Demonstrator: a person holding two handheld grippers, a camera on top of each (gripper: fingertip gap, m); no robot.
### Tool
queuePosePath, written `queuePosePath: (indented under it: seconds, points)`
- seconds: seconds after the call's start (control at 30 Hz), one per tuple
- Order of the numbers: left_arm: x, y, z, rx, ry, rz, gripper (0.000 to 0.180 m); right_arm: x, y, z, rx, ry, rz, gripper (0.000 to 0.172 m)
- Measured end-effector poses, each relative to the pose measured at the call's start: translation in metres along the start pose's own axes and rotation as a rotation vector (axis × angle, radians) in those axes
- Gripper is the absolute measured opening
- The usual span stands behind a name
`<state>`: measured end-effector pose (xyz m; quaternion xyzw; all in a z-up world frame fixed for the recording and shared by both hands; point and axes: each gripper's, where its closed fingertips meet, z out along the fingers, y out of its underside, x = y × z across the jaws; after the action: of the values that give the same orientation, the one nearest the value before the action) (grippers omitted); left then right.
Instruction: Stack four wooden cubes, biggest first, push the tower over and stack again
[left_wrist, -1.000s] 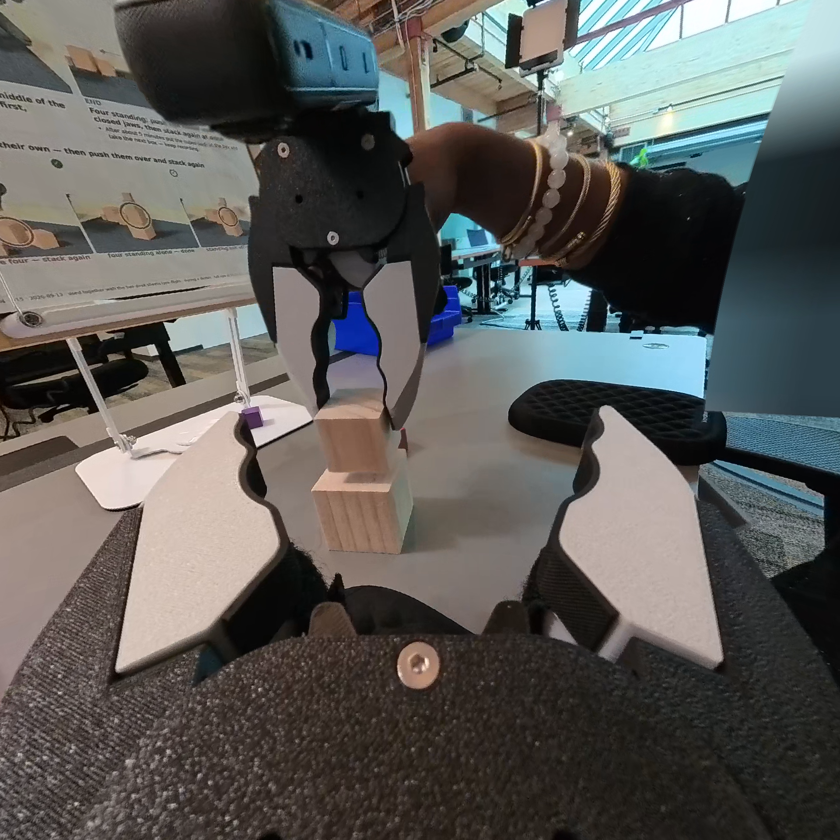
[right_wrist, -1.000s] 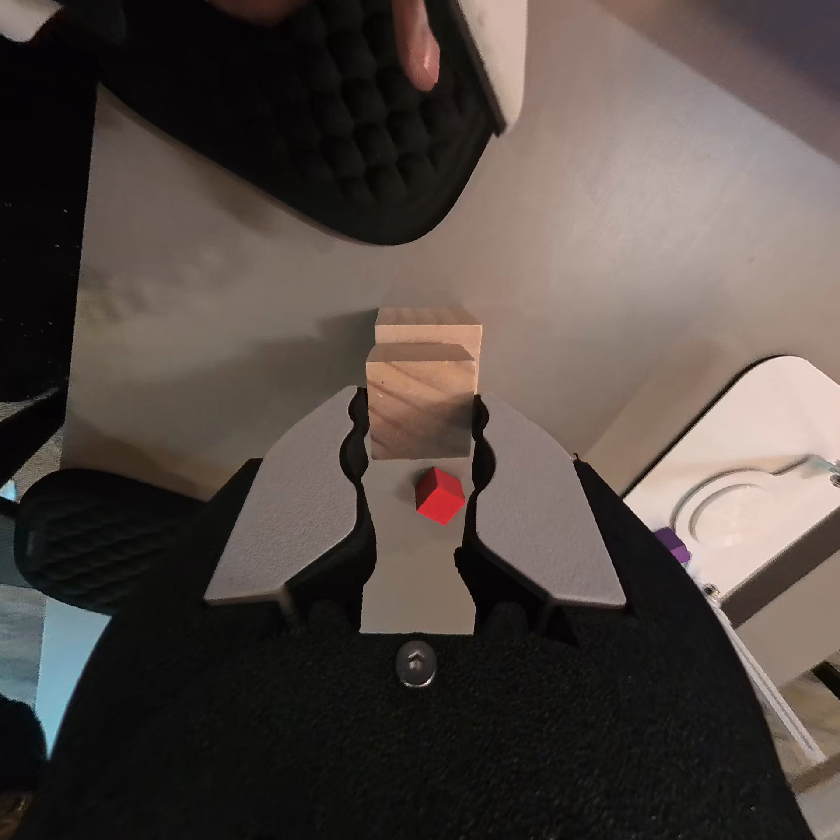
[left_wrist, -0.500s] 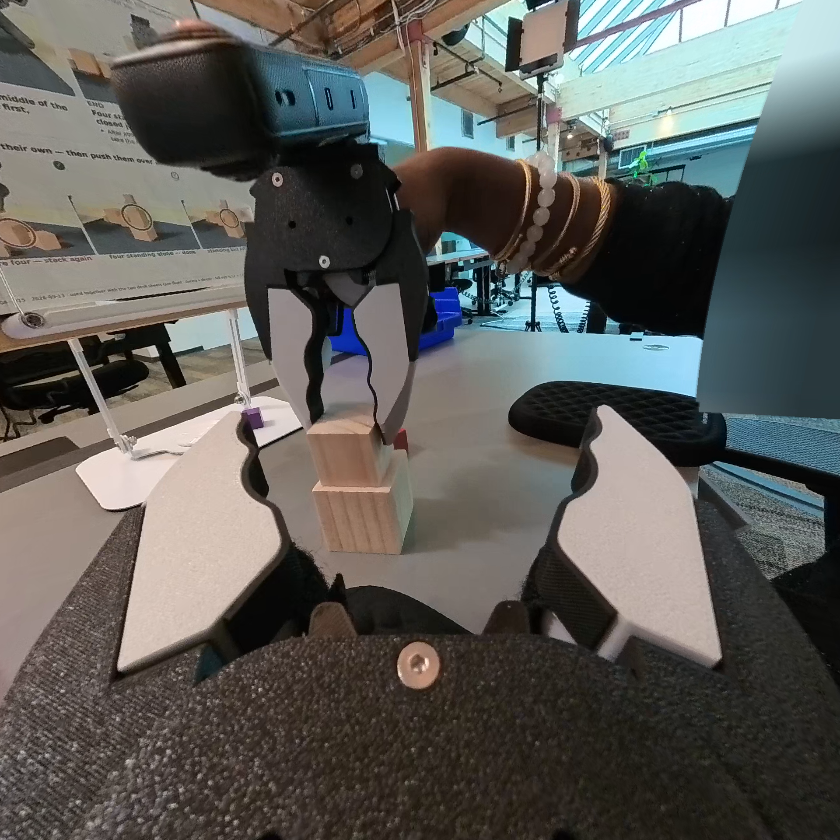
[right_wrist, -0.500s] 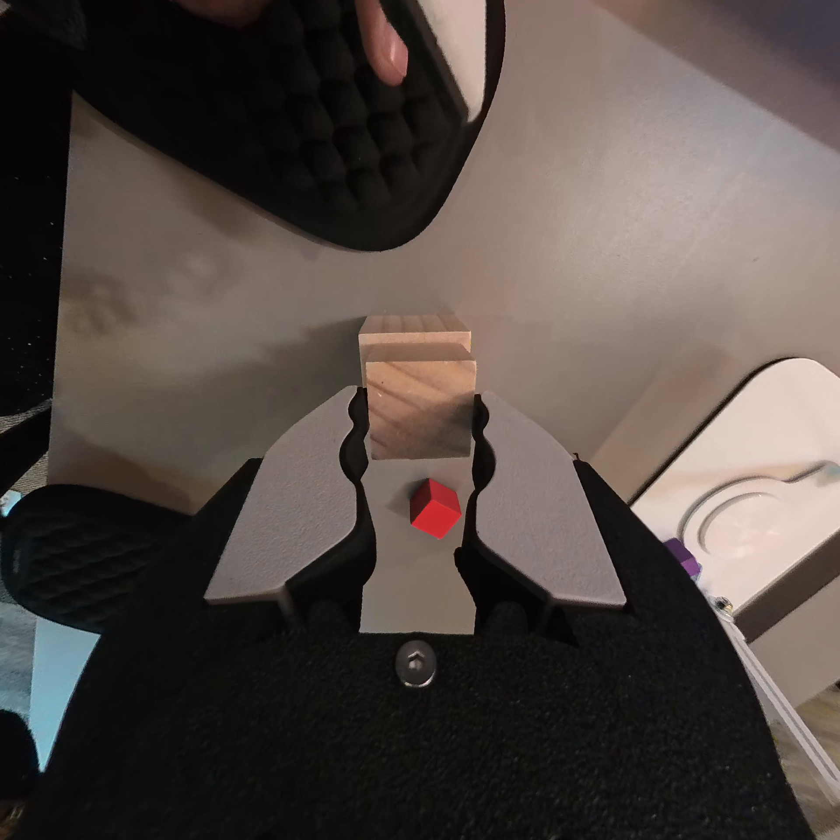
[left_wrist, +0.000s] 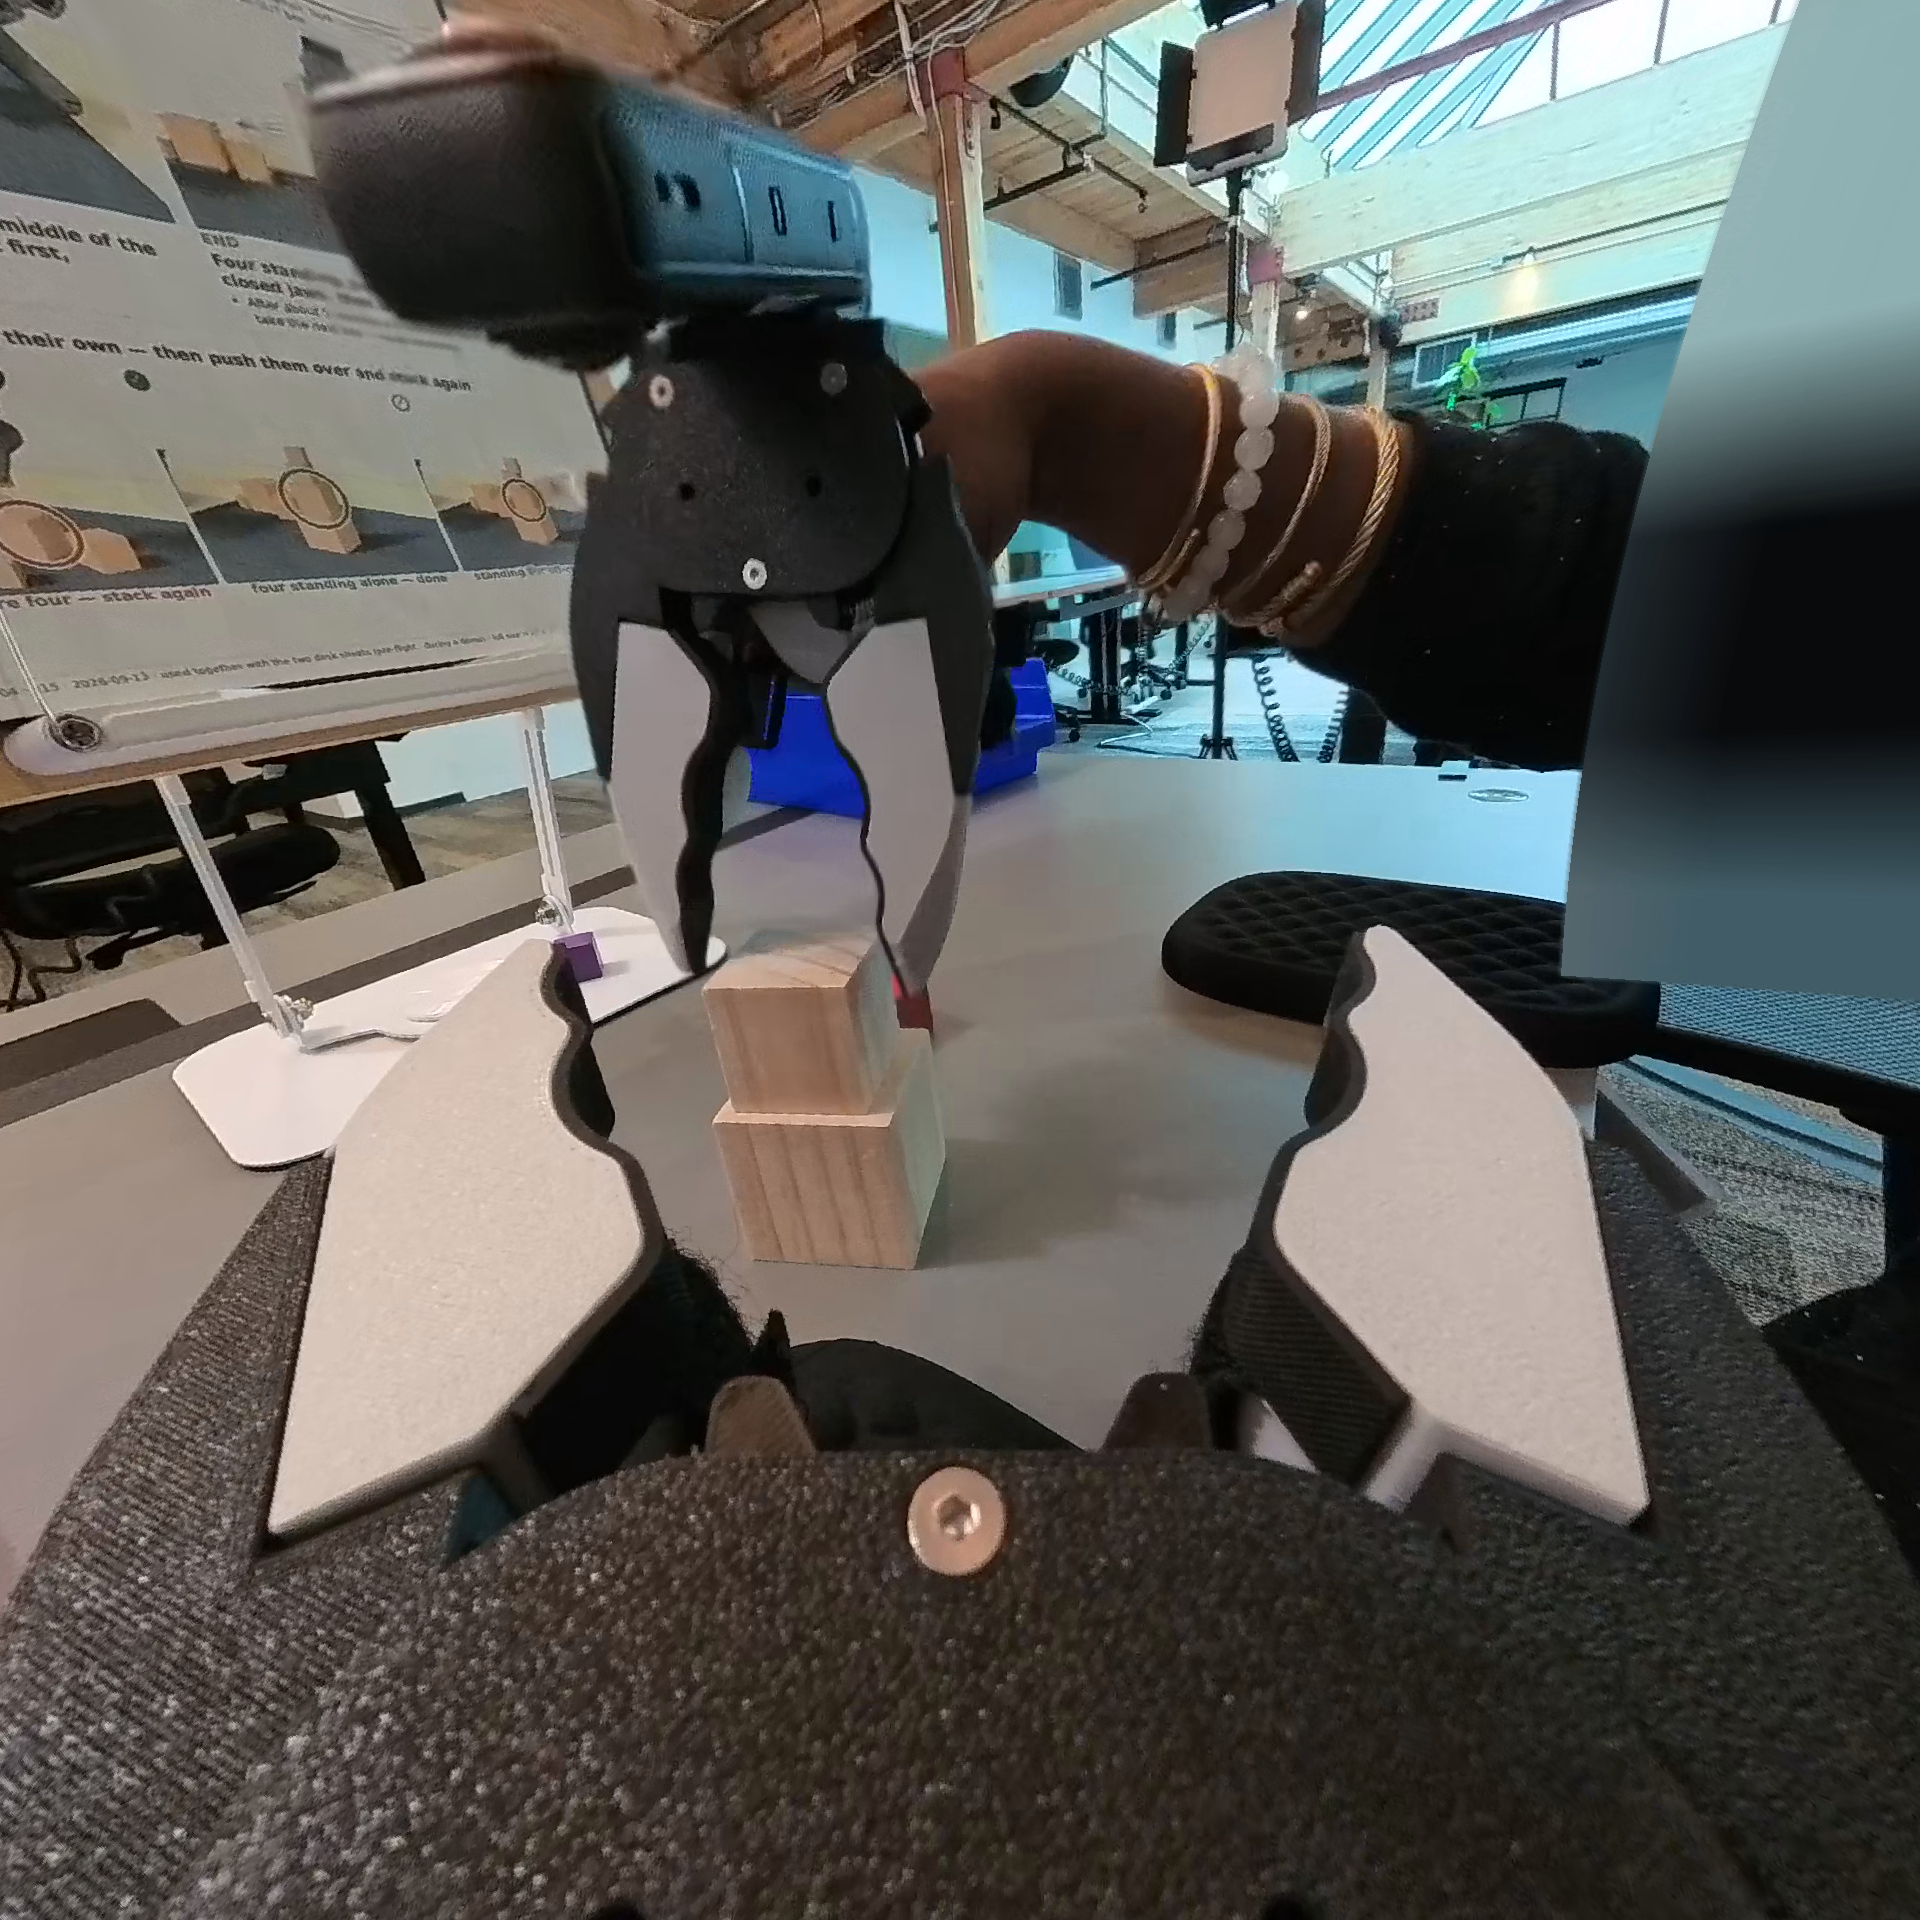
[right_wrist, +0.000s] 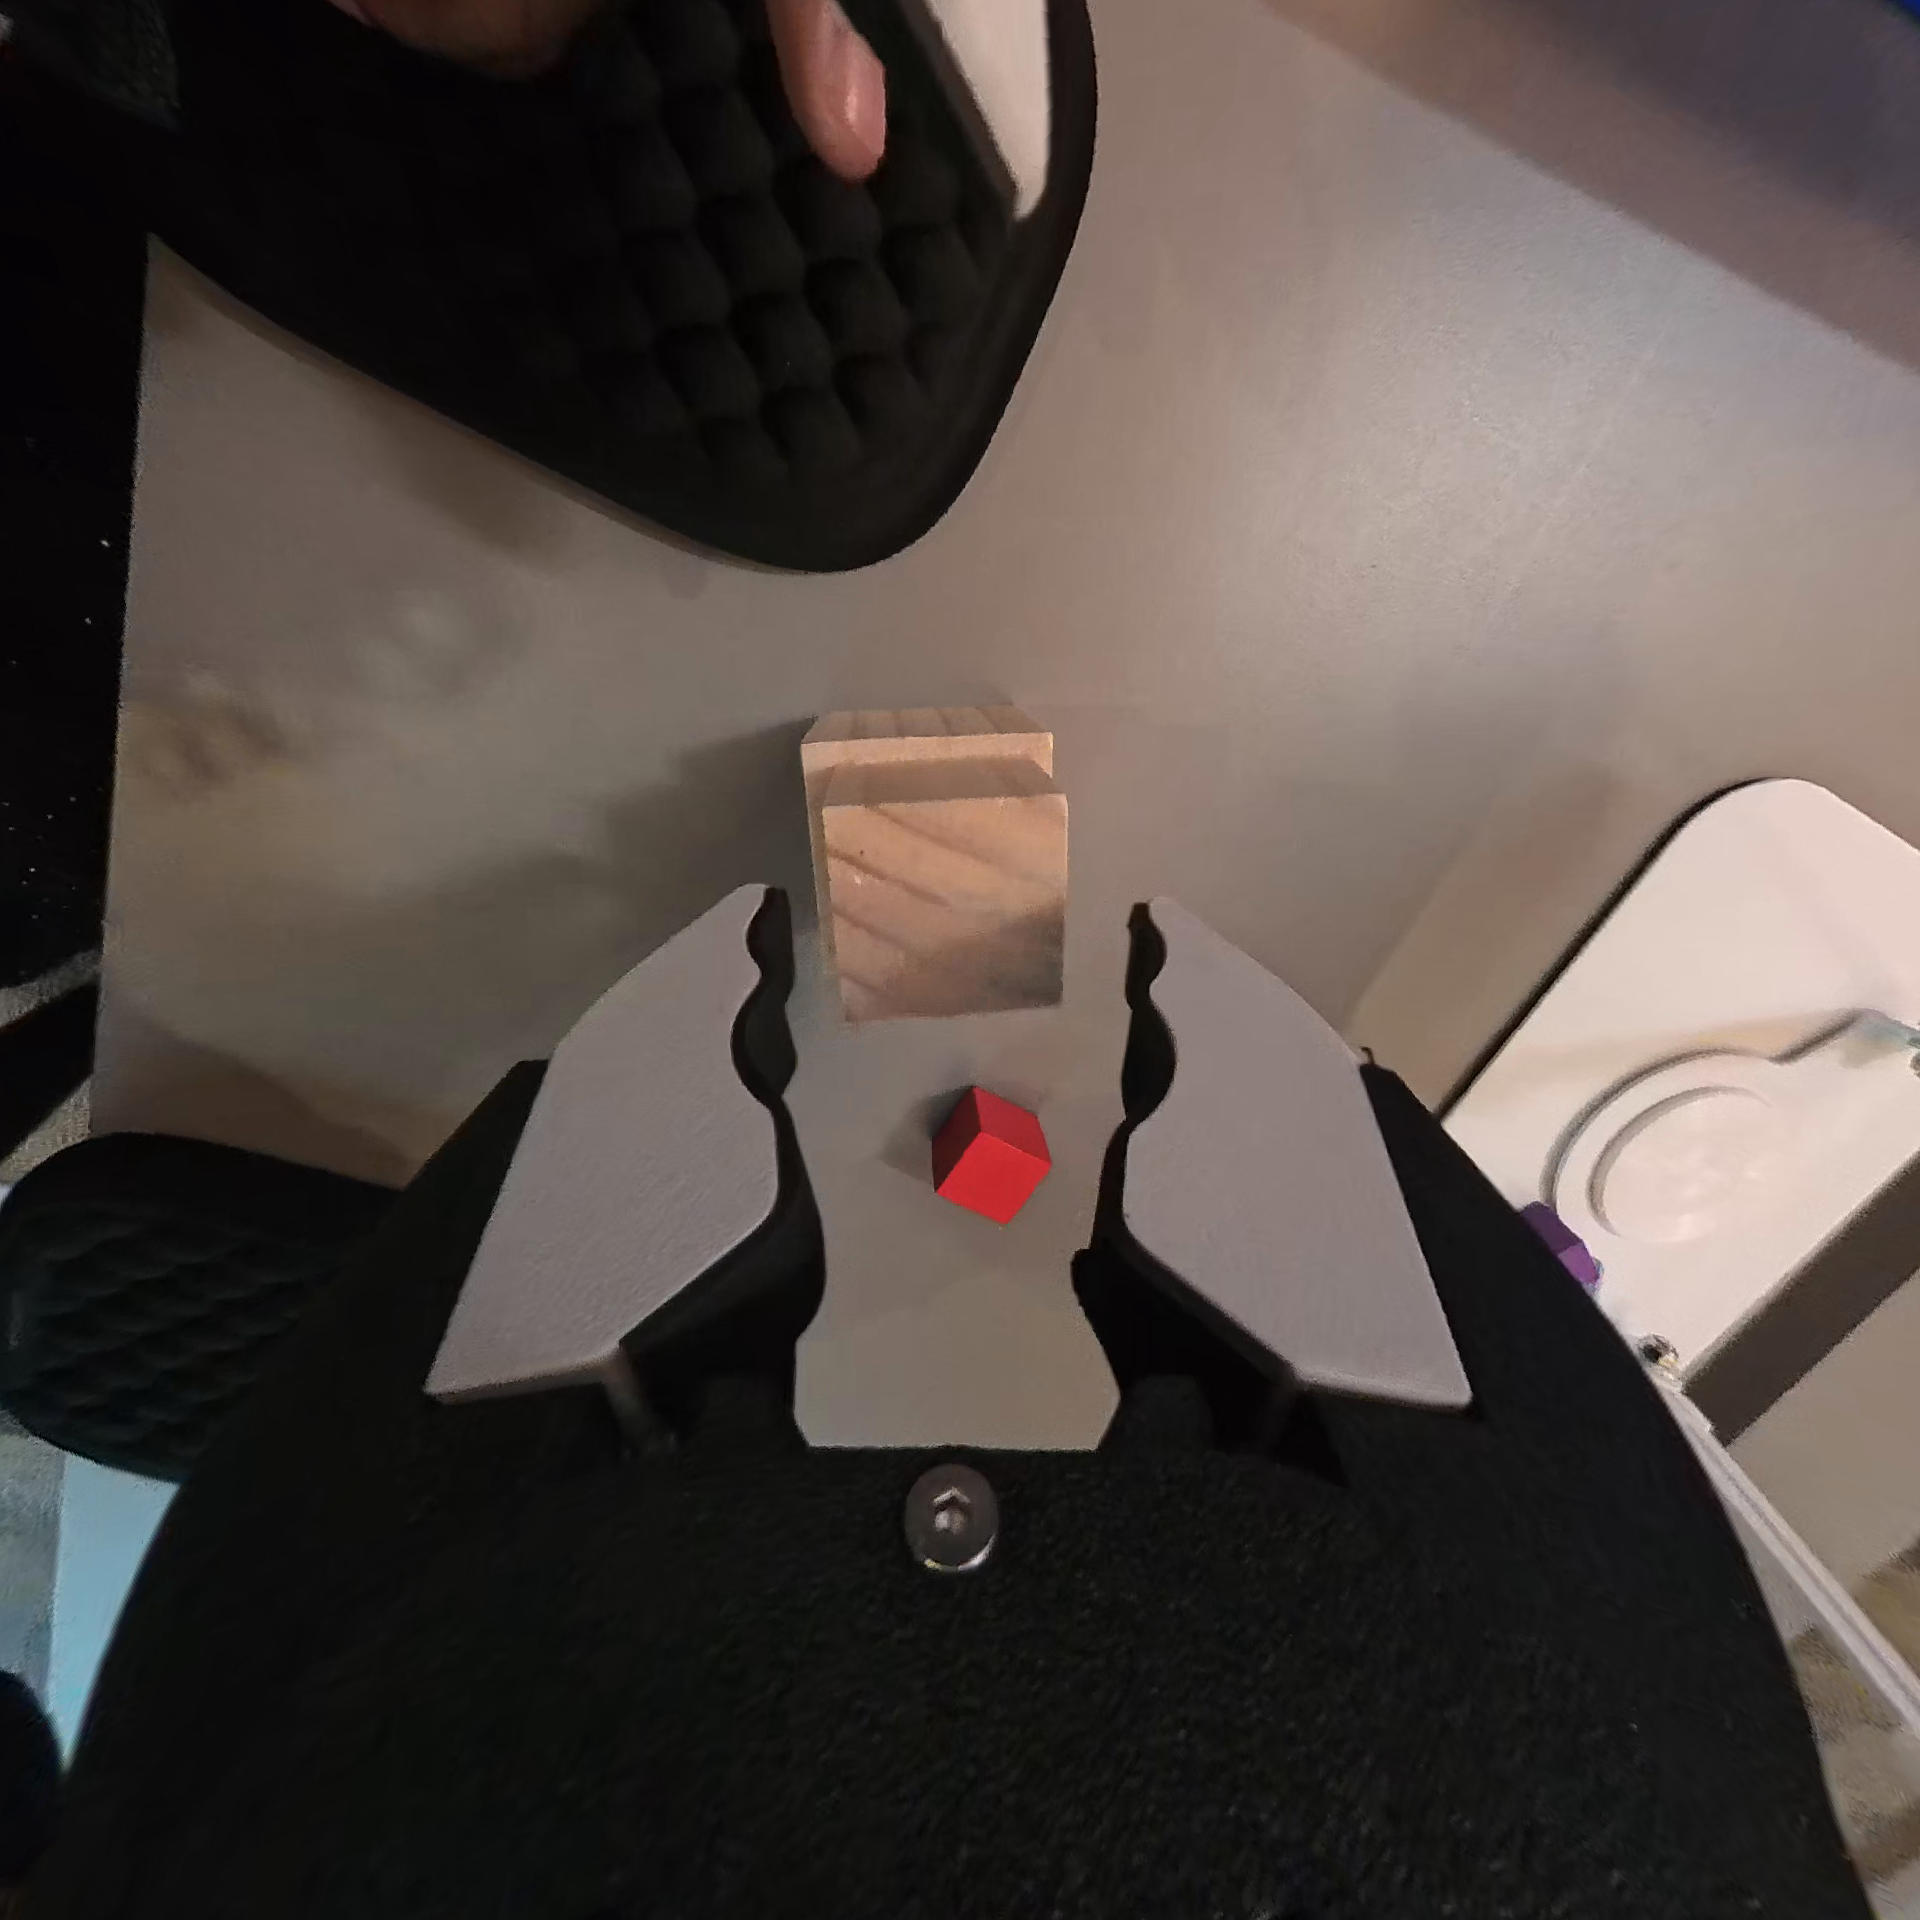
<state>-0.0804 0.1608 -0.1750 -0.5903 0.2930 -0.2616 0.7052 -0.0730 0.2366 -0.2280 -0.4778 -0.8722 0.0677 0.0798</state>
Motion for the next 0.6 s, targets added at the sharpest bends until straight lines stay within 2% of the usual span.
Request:
queuePosePath:
  seconds: [0.1,0.23,0.37,0.6]
  points:
    - [0.000,0.000,0.000,0.002,-0.001,-0.001,0.132,0.006,0.013,-0.015,0.021,0.046,0.051,0.070]
    - [0.000,0.000,0.000,-0.002,-0.001,0.003,0.132,0.014,0.054,-0.023,0.000,0.091,0.203,0.069]
    - [0.000,0.000,0.000,-0.004,0.000,0.005,0.132,0.020,0.096,-0.008,-0.035,0.142,0.419,0.064]
    - [0.000,0.001,0.001,-0.006,-0.002,0.004,0.132,0.013,0.115,0.032,-0.017,0.118,0.531,0.056]
